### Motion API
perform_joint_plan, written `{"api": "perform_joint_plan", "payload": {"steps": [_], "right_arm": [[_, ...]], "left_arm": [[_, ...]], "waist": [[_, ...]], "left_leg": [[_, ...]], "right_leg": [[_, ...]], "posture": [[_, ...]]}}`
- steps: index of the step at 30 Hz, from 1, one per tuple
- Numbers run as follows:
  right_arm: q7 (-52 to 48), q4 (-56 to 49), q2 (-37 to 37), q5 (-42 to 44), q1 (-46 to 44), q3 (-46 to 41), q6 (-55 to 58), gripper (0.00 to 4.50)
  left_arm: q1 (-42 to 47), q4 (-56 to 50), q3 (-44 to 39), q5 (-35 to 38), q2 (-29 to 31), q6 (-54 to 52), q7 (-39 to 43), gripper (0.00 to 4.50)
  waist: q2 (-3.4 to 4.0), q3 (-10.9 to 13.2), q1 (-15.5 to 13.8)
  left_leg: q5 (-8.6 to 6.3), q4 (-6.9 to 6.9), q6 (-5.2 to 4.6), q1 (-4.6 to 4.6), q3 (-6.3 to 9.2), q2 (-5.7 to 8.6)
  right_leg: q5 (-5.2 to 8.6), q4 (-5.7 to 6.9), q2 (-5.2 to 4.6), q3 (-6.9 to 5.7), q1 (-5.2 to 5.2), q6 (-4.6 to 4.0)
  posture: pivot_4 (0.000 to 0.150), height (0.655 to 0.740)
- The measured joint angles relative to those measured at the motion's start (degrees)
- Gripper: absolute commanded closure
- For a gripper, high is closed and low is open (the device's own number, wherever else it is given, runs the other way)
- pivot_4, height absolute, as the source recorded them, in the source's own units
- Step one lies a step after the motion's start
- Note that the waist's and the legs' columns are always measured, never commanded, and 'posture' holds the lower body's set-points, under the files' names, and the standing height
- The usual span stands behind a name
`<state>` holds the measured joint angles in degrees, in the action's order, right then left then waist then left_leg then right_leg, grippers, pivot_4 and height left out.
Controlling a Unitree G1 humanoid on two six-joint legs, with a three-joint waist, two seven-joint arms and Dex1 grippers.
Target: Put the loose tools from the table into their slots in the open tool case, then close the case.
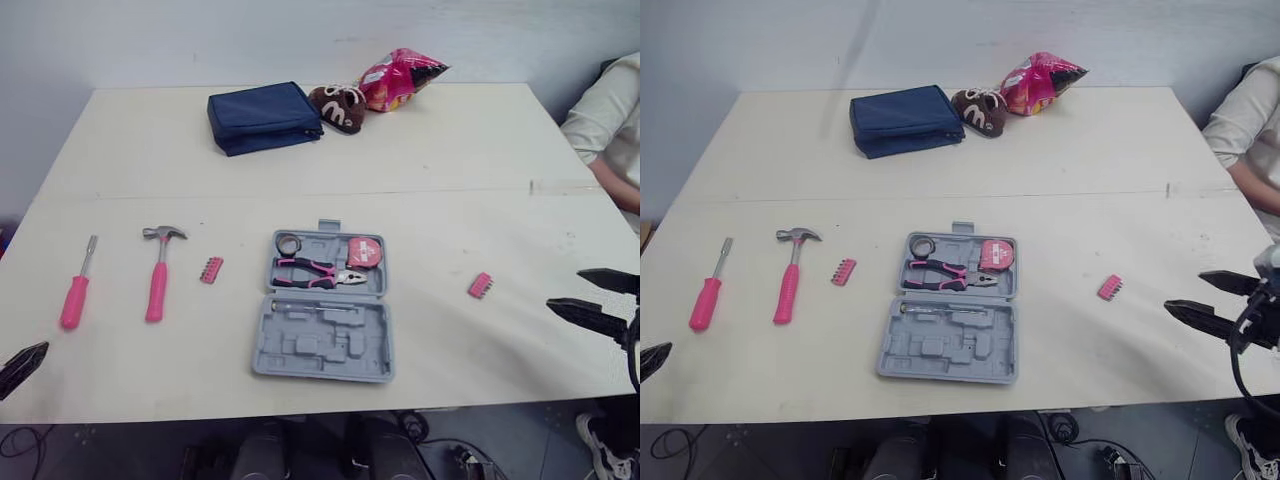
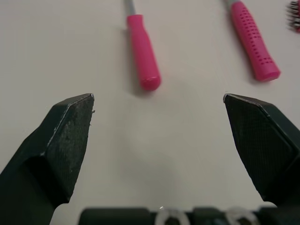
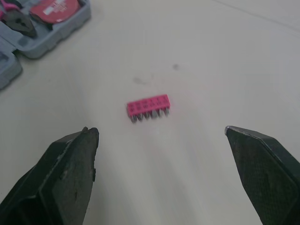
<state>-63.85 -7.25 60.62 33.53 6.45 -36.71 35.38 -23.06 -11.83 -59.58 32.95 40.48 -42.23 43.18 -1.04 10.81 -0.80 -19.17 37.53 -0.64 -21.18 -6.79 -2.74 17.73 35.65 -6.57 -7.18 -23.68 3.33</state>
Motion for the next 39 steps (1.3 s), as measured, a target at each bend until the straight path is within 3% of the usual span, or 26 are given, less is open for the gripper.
{"api": "perform_joint_plan", "payload": {"steps": [5, 9, 14, 19, 22, 29, 35, 39], "right_arm": [[2.43, -11.28, -0.2, 6.77, -9.09, 7.09, 5.52, 0.0], [5.71, -18.92, -3.16, 13.5, -18.3, 14.27, 9.42, 0.0], [7.8, -24.82, -7.92, 18.76, -28.34, 24.78, 11.94, 0.0], [7.69, -25.2, -10.88, 18.36, -34.67, 31.77, 11.68, 0.0], [7.15, -23.81, -11.67, 16.73, -36.18, 34.34, 10.78, 0.0], [7.09, -23.23, -11.98, 15.32, -36.77, 34.57, 9.58, 0.0], [6.94, -22.65, -11.97, 14.58, -36.77, 34.57, 9.49, 0.0], [6.57, -22.35, -11.57, 14.17, -36.39, 34.23, 9.48, 0.0]], "left_arm": [[8.0, -9.96, 7.62, 1.93, -1.5, -12.13, -13.69, 0.03], [18.26, -14.47, 13.08, 3.98, -6.11, -22.26, -24.31, 0.03], [26.32, -15.22, 20.55, 4.01, -5.03, -29.26, -29.82, 0.03], [30.15, -10.99, 27.45, 0.53, -4.05, -30.27, -32.65, 0.03], [32.48, -8.21, 30.44, -1.97, -4.06, -29.9, -34.01, 0.85], [33.08, -7.62, 31.68, -3.65, -4.5, -28.96, -33.92, 4.0], [32.02, -5.32, 32.37, -6.09, -4.05, -22.61, -32.07, 4.03], [30.97, -3.62, 32.96, -8.92, 0.17, -13.42, -28.19, 4.03]], "waist": [[0.01, 0.01, 0.17], [-0.14, -0.03, 0.0], [-0.19, -0.03, 0.05], [-0.21, -0.03, 0.05], [-0.22, -0.04, -0.01], [-0.22, -0.04, -0.41], [-0.22, -0.04, -0.43], [-0.27, -0.01, -0.32]], "left_leg": [[0.13, -0.01, 0.11, 0.04, 0.01, 0.02], [0.37, 0.04, 0.5, 0.0, 0.01, 0.03], [0.37, 0.22, 0.51, -0.04, -0.04, 0.06], [0.37, 0.38, 0.49, -0.08, -0.08, 0.03], [0.36, 0.44, 0.46, -0.09, -0.11, 0.05], [0.37, 0.48, 0.46, -0.08, -0.1, 0.04], [0.37, 0.49, 0.46, -0.07, -0.1, 0.03], [0.36, 0.49, 0.46, -0.12, -0.11, 0.01]], "right_leg": [[-0.01, 0.18, 0.0, 0.02, 0.0, 0.02], [-0.03, 0.23, 0.05, -0.02, 0.01, 0.06], [-0.05, 0.27, 0.09, -0.01, 0.02, 0.09], [-0.05, 0.28, 0.14, 0.01, 0.02, 0.09], [-0.05, 0.3, 0.13, 0.04, 0.03, 0.09], [-0.05, 0.33, 0.13, 0.05, 0.03, 0.09], [-0.05, 0.35, 0.13, 0.04, 0.03, 0.09], [-0.05, 0.33, 0.14, 0.03, -0.01, 0.09]], "posture": [[0.15, 0.74], [0.15, 0.74], [0.15, 0.74], [0.15, 0.74], [0.15, 0.74], [0.15, 0.74], [0.15, 0.74], [0.15, 0.74]]}}
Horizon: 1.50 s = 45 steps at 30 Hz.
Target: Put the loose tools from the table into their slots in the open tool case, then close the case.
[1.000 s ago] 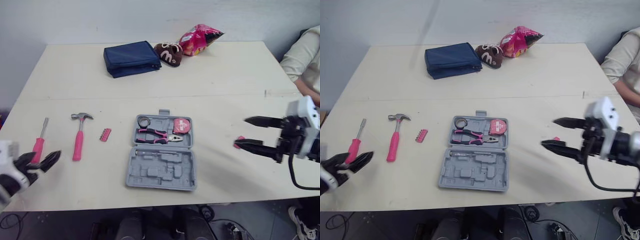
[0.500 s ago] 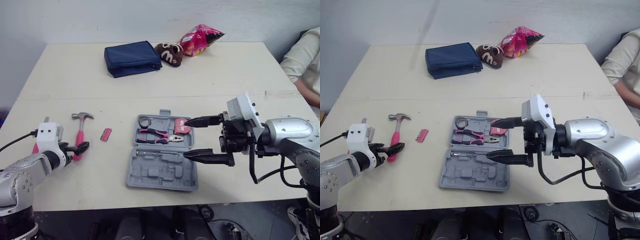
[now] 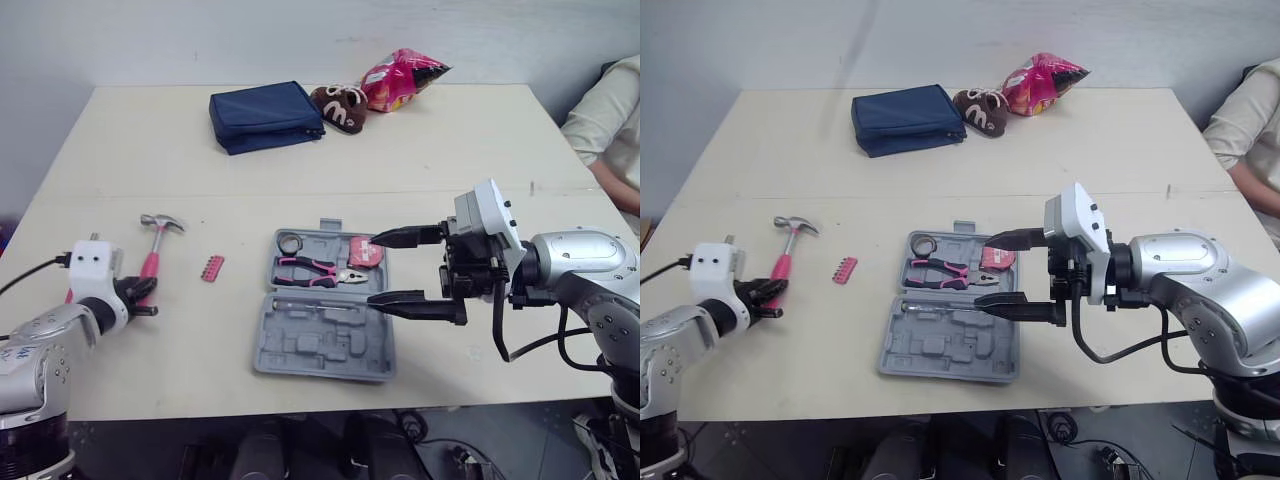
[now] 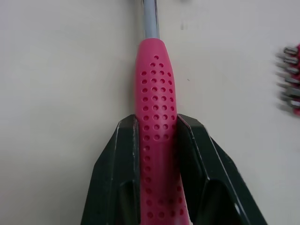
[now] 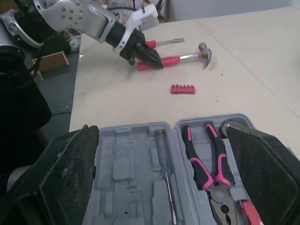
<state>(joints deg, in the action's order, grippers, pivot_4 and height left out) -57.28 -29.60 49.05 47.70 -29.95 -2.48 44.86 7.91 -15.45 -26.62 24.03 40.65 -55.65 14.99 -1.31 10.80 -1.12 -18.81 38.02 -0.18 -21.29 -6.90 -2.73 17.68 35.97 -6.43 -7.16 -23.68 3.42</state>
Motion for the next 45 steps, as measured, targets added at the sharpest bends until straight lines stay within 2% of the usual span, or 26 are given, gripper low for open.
{"api": "perform_joint_plan", "payload": {"steps": [4, 9, 11, 14, 17, 21, 24, 32, 45], "right_arm": [[-1.32, -0.01, 3.33, -0.57, 4.73, -1.44, 0.0, 0.0], [-2.46, -1.65, 7.1, -0.91, 11.86, -5.38, 0.13, 0.0], [-2.17, -3.15, 7.96, -0.25, 15.71, -7.95, 0.57, 0.0], [-1.29, -5.64, 8.5, 0.86, 20.96, -10.76, 1.83, 0.0], [-0.48, -7.89, 8.58, 1.64, 24.73, -13.01, 2.55, 0.0], [1.2, -10.81, 8.69, 3.33, 28.83, -16.22, 3.93, 0.0], [2.35, -11.28, 8.82, 3.74, 29.87, -17.44, 4.07, 0.0], [4.58, -11.88, 8.75, 3.7, 31.67, -18.24, 3.48, 0.0], [5.85, -11.72, 7.85, 1.74, 31.44, -15.79, 0.54, 0.0]], "left_arm": [[1.15, -3.47, 3.24, 1.01, 7.72, 6.17, 11.3, 4.03], [7.22, -12.41, 16.54, 5.57, 14.33, 9.42, 28.03, 4.03], [10.1, -15.01, 23.53, 7.6, 15.73, 9.59, 35.35, 4.03], [16.83, -15.36, 31.67, 8.32, 14.86, 9.61, 41.13, 4.03], [22.15, -13.75, 37.47, 6.54, 13.0, 9.92, 43.57, 4.03], [28.09, -7.07, 48.42, -0.73, 10.85, 12.48, 48.12, 4.03], [29.66, -2.86, 51.59, -4.42, 8.99, 13.99, 49.09, 4.03], [31.43, 2.43, 54.88, -10.37, 4.81, 18.25, 51.46, 4.03], [32.4, 2.43, 55.91, -15.05, 4.61, 18.45, 54.01, 4.03]], "waist": [[-0.1, 0.0, -0.52], [-0.07, 0.01, -0.32], [-0.04, 0.03, 0.14], [-0.03, 0.04, 0.12], [-0.02, 0.05, -0.09], [-0.02, 0.05, -0.3], [-0.02, 0.05, -0.23], [-0.02, 0.05, -0.37], [-0.02, 0.05, -0.36]], "left_leg": [[-0.03, 0.01, -0.06, -0.09, 0.05, 0.06], [-0.09, 0.04, -0.21, -0.1, -0.03, 0.17], [-0.08, 0.03, -0.19, -0.09, -0.14, 0.06], [0.01, 0.07, -0.04, -0.03, -0.16, -0.03], [0.06, 0.1, 0.0, 0.11, -0.17, -0.04], [0.05, 0.14, -0.04, 0.08, -0.17, -0.02], [0.04, 0.16, -0.06, 0.04, -0.2, -0.03], [0.04, 0.27, -0.11, 0.01, -0.16, -0.02], [0.05, 0.31, -0.11, 0.02, -0.16, -0.02]], "right_leg": [[0.0, -0.05, -0.08, -0.06, 0.02, 0.0], [-0.12, -0.08, -0.12, 0.04, 0.11, 0.21], [-0.12, -0.08, 0.05, 0.11, 0.09, 0.21], [-0.1, -0.1, 0.32, 0.17, 0.06, 0.18], [-0.09, -0.02, 0.74, 0.39, 0.08, 0.16], [-0.09, -0.02, 0.86, 0.52, 0.07, 0.16], [-0.09, -0.02, 0.87, 0.55, 0.04, 0.16], [-0.1, 0.01, 0.84, 0.53, 0.06, 0.18], [-0.1, 0.05, 0.85, 0.52, 0.07, 0.19]], "posture": [[0.15, 0.74], [0.15, 0.74], [0.15, 0.74], [0.15, 0.74], [0.15, 0.74], [0.15, 0.74], [0.15, 0.74], [0.15, 0.74], [0.15, 0.74]]}}
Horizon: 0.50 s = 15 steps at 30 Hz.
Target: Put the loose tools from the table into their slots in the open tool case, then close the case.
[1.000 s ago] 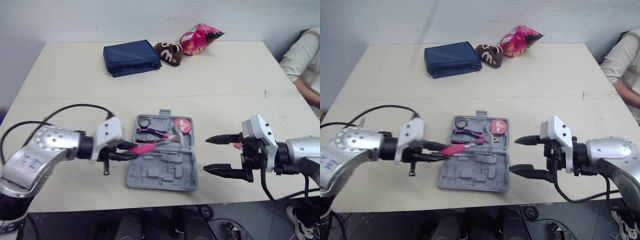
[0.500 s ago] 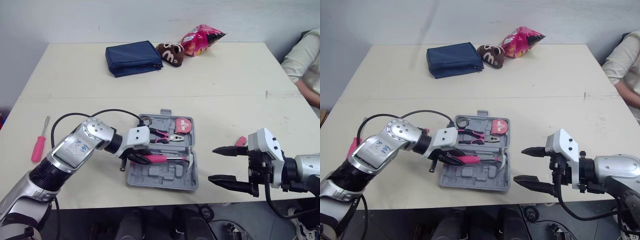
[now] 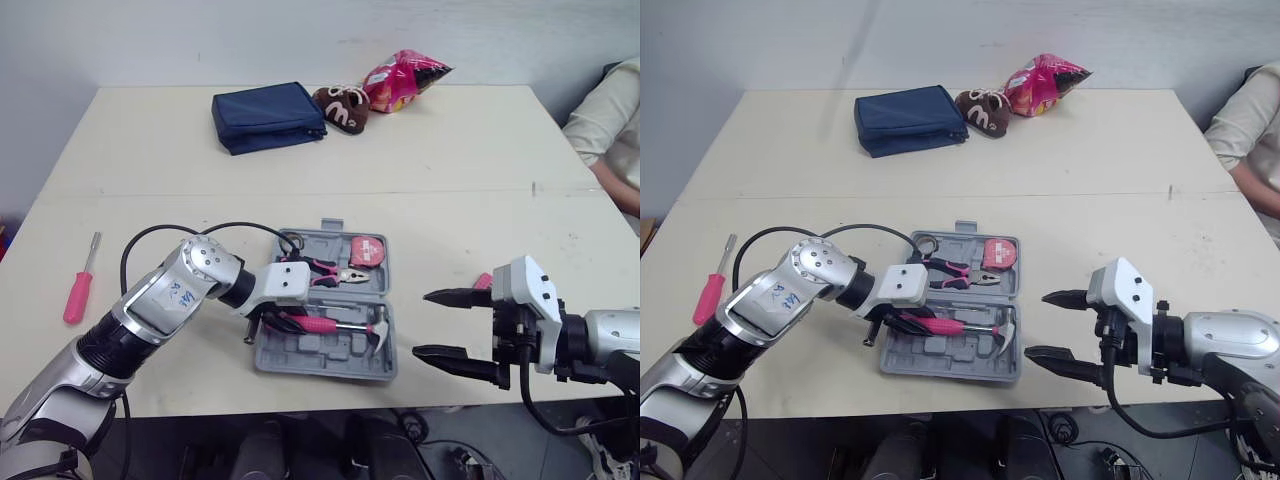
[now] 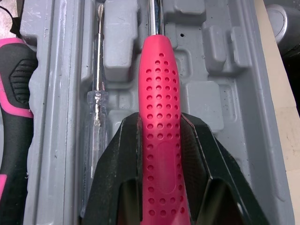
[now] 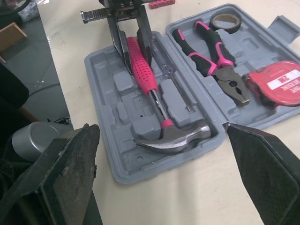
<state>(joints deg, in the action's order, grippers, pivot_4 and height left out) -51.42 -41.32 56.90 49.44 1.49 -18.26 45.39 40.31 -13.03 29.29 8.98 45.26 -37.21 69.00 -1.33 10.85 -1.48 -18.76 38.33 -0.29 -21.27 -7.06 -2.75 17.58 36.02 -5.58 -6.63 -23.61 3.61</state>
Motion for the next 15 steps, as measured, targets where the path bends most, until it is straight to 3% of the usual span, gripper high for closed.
{"api": "perform_joint_plan", "payload": {"steps": [2, 8, 9, 14, 15], "right_arm": [[0.15, 0.0, -0.04, -0.1, 0.0, 0.0, -0.43, 0.0], [0.38, 0.52, -0.06, -0.52, -0.55, 0.54, -0.53, 0.0], [0.38, 0.69, -0.06, -0.52, -0.72, 0.56, -0.53, 0.0], [0.39, 0.85, -0.06, -0.52, -0.8, 0.56, -0.53, 0.0], [0.46, 0.85, -0.08, -0.52, -0.7, 0.56, -0.58, 0.0]], "left_arm": [[0.0, 0.05, -0.05, -0.29, -0.05, -0.04, 0.14, 2.96], [0.52, 0.33, -0.76, -0.52, -2.12, -0.22, 0.11, 0.33], [0.62, 0.29, -0.9, -0.46, -2.55, -0.27, 0.06, 0.06], [0.54, -0.15, -4.66, 1.35, -2.58, 0.38, 0.48, 0.06], [-0.51, -0.77, -6.56, 2.65, -2.88, 1.35, 0.65, 0.33]], "waist": [[0.0, 0.0, 0.02], [0.0, 0.0, 0.0], [0.0, 0.0, 0.0], [0.0, 0.0, 0.04], [0.01, -0.01, 0.14]], "left_leg": [[0.0, 0.01, 0.0, 0.0, 0.0, 0.0], [-0.01, 0.15, -0.01, -0.01, 0.01, -0.01], [-0.01, 0.19, -0.02, -0.02, 0.01, -0.01], [-0.03, 0.36, -0.05, -0.05, 0.05, -0.03], [-0.04, 0.36, -0.06, -0.04, 0.04, -0.05]], "right_leg": [[0.0, 0.01, 0.0, 0.0, 0.0, 0.0], [0.0, 0.07, 0.0, 0.0, 0.01, 0.0], [0.0, 0.1, 0.0, 0.0, 0.01, 0.0], [0.0, 0.22, -0.02, 0.0, 0.01, 0.0], [0.0, 0.28, -0.04, 0.03, 0.01, 0.0]], "posture": [[0.15, 0.74], [0.15, 0.74], [0.15, 0.74], [0.15, 0.74], [0.15, 0.74]]}}
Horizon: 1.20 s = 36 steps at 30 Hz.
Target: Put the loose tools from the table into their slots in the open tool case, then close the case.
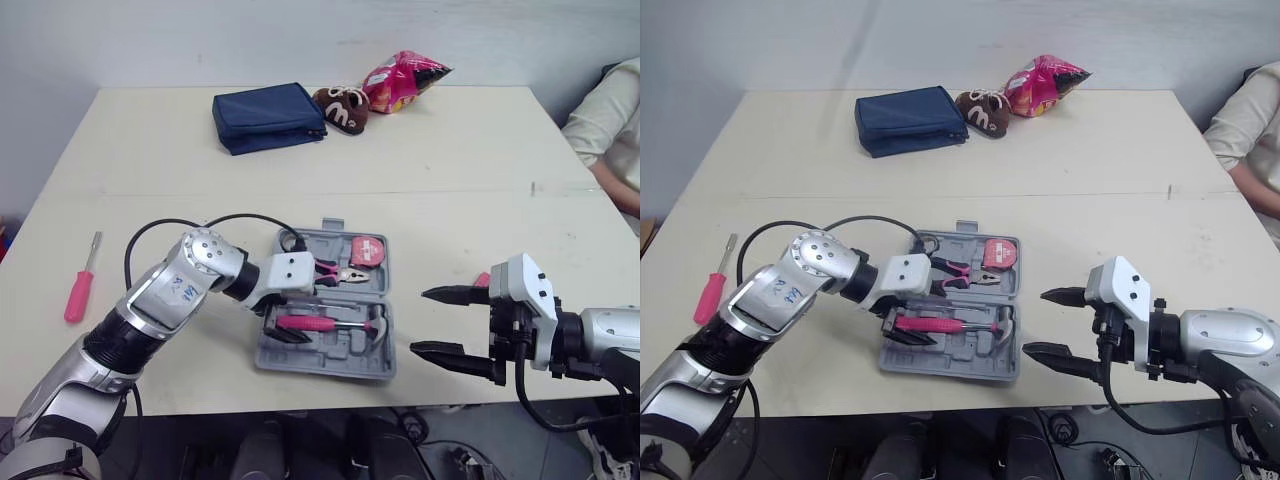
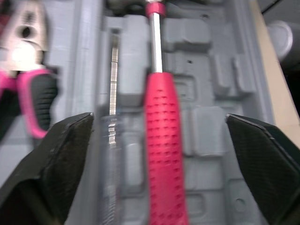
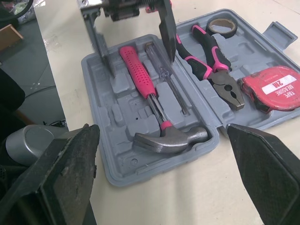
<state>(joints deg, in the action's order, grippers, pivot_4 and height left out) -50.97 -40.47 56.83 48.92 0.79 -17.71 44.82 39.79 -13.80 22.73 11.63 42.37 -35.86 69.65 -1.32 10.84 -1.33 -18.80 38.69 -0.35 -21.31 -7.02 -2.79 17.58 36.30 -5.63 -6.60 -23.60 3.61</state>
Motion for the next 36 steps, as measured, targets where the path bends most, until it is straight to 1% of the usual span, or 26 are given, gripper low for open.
{"api": "perform_joint_plan", "payload": {"steps": [2, 5, 8, 9, 10, 22, 25, 28, 30, 32, 33, 34, 36], "right_arm": [[0.25, 0.02, -0.53, -0.05, 0.25, 0.0, -0.02, 0.0], [0.47, 0.01, -1.07, -0.23, 0.39, 0.0, -0.42, 0.0], [0.5, 0.02, -1.16, -0.64, 0.34, 0.27, -1.03, 0.0], [0.52, 0.02, -1.16, -0.73, 0.27, 0.64, -1.05, 0.0], [0.54, 0.03, -1.16, -0.77, 0.09, 1.38, -1.05, 0.0], [0.65, 0.14, -1.17, -1.1, 0.09, 1.73, -1.05, 0.0], [0.66, 0.15, -1.17, -1.19, 0.11, 1.73, -1.05, 0.0], [0.67, 0.15, -1.17, -1.27, 0.21, 1.73, -1.05, 0.0], [0.68, 0.14, -1.17, -1.28, 0.21, 1.73, -1.06, 0.0], [0.77, 0.14, -1.18, -1.44, 0.2, 1.73, -1.08, 0.0], [0.98, 0.15, -1.21, -1.68, 0.3, 1.73, -1.1, 0.0], [1.15, 0.14, -1.27, -1.73, 0.36, 1.73, -1.1, 0.0], [1.57, 0.05, -1.51, -1.77, 0.85, 1.73, -1.1, 0.0]], "left_arm": [[-3.62, 0.06, -3.8, 2.87, -2.63, 3.24, -0.18, 0.95], [-8.32, 3.29, -6.6, 6.51, -7.16, 6.1, -0.74, 2.29], [-9.98, 5.75, -7.33, 7.22, -9.13, 7.97, -1.38, 3.7], [-10.16, 6.32, -7.32, 7.08, -9.65, 8.6, -1.64, 4.13], [-10.11, 7.25, -7.21, 6.76, -10.46, 9.37, -2.1, 4.43], [-8.9, 12.66, -3.44, 1.0, -12.01, 12.84, -3.66, 4.43], [-8.75, 12.71, -2.44, -1.18, -11.83, 16.78, -3.66, 4.43], [-8.44, 11.89, 0.56, -5.21, -10.79, 21.01, -4.1, 4.43], [-7.43, 10.88, 2.87, -8.06, -10.09, 21.42, -4.75, 4.43], [-7.52, 10.38, 4.0, -9.8, -10.07, 19.69, -5.75, 4.43], [-7.52, 10.04, 4.26, -9.99, -10.06, 18.32, -5.95, 4.43], [-7.52, 9.98, 4.32, -9.99, -10.06, 17.43, -6.02, 4.43], [-7.59, 9.83, 4.32, -9.96, -10.0, 15.96, -5.81, 4.43]], "waist": [[0.03, -0.02, 0.0], [0.02, -0.01, -0.05], [0.02, -0.01, -0.07], [0.02, -0.01, -0.1], [0.02, -0.01, -0.13], [0.02, -0.01, -0.06], [0.03, -0.02, -0.07], [0.01, -0.14, -0.15], [0.04, -0.61, -0.18], [0.21, -1.18, -0.09], [0.25, -1.38, -0.04], [0.28, -1.41, -0.03], [0.33, -1.68, 0.01]], "left_leg": [[0.0, 0.03, -0.01, 0.02, 0.0, -0.01], [-0.02, 0.26, -0.04, -0.03, 0.05, -0.01], [-0.05, 0.33, -0.08, -0.02, 0.07, 0.01], [-0.05, 0.34, -0.09, -0.01, 0.08, 0.02], [-0.06, 0.34, -0.1, -0.01, 0.07, 0.03], [-0.07, 0.34, -0.11, -0.01, 0.06, 0.01], [-0.07, 0.34, -0.12, 0.03, 0.06, 0.02], [-0.09, 0.34, -0.15, 0.09, 0.08, 0.03], [-0.13, 0.33, -0.19, 0.19, 0.1, 0.03], [-0.23, 0.33, -0.3, 0.35, 0.1, 0.01], [-0.27, 0.33, -0.34, 0.48, 0.11, -0.02], [-0.52, 0.28, -0.63, 0.78, 0.13, -0.08], [-0.73, 0.25, -0.6, 1.03, 0.13, -0.23]], "right_leg": [[0.0, 0.19, -0.04, 0.01, 0.02, 0.0], [0.0, 0.15, -0.05, -0.03, 0.02, 0.0], [0.0, 0.18, -0.06, -0.02, 0.05, 0.0], [0.0, 0.18, -0.07, -0.03, 0.06, 0.0], [0.0, 0.18, -0.08, -0.02, 0.07, 0.01], [0.0, 0.2, -0.07, -0.03, 0.06, 0.0], [0.0, 0.2, -0.1, -0.02, 0.09, 0.01], [0.0, 0.16, -0.13, -0.05, 0.18, 0.0], [0.0, 0.1, -0.13, -0.06, 0.3, 0.01], [0.0, 0.02, -0.14, -0.06, 0.5, 0.01], [0.0, -0.05, -0.19, -0.06, 0.66, 0.01], [0.0, -0.16, -0.32, -0.06, 0.99, 0.01], [0.03, -0.28, -0.29, -0.06, 1.23, -0.04]], "posture": [[0.15, 0.74], [0.15, 0.74], [0.15, 0.74], [0.15, 0.74], [0.15, 0.74], [0.15, 0.74], [0.15, 0.74], [0.15, 0.74], [0.15, 0.74], [0.15, 0.74], [0.15, 0.74], [0.15, 0.74], [0.15, 0.74]]}}
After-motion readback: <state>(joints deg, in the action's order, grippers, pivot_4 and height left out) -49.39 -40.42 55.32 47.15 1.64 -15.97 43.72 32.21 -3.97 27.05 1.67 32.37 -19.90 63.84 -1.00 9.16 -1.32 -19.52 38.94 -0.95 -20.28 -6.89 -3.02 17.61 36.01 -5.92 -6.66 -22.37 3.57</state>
